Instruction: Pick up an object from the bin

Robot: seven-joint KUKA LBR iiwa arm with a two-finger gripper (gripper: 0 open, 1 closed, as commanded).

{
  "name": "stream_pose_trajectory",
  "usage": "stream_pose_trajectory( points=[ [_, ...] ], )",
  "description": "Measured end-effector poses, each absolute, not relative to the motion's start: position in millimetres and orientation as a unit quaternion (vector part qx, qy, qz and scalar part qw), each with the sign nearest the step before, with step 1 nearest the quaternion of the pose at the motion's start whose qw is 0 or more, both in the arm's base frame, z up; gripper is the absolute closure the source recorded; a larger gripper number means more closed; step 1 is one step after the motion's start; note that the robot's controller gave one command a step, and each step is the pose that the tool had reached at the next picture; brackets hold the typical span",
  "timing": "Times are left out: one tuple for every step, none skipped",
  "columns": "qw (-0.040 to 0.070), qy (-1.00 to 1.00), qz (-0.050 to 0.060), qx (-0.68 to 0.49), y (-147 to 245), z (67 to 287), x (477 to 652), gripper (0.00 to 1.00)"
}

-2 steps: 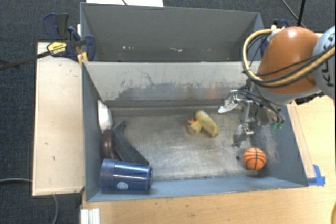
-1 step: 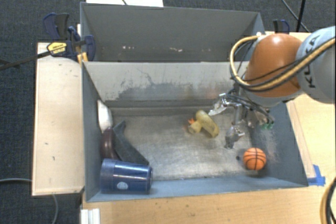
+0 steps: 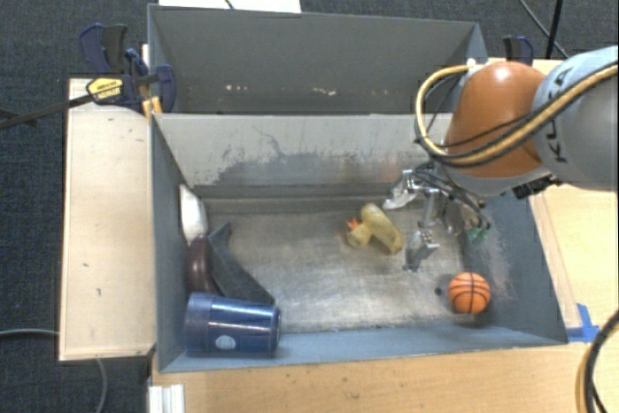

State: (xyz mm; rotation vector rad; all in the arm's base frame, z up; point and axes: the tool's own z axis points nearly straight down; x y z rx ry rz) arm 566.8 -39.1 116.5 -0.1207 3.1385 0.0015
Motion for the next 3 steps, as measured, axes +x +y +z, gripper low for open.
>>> stream_pose_trajectory(
  points=[
    [0.016,0.992,-0.001,-0.122,-11.1,79.1,590.7,1.00],
    [0.016,0.992,-0.001,-0.122,-11.1,79.1,590.6,1.00],
    [0.001,0.993,0.000,-0.116,-11.0,194.1,589.5,1.00]
  ],
)
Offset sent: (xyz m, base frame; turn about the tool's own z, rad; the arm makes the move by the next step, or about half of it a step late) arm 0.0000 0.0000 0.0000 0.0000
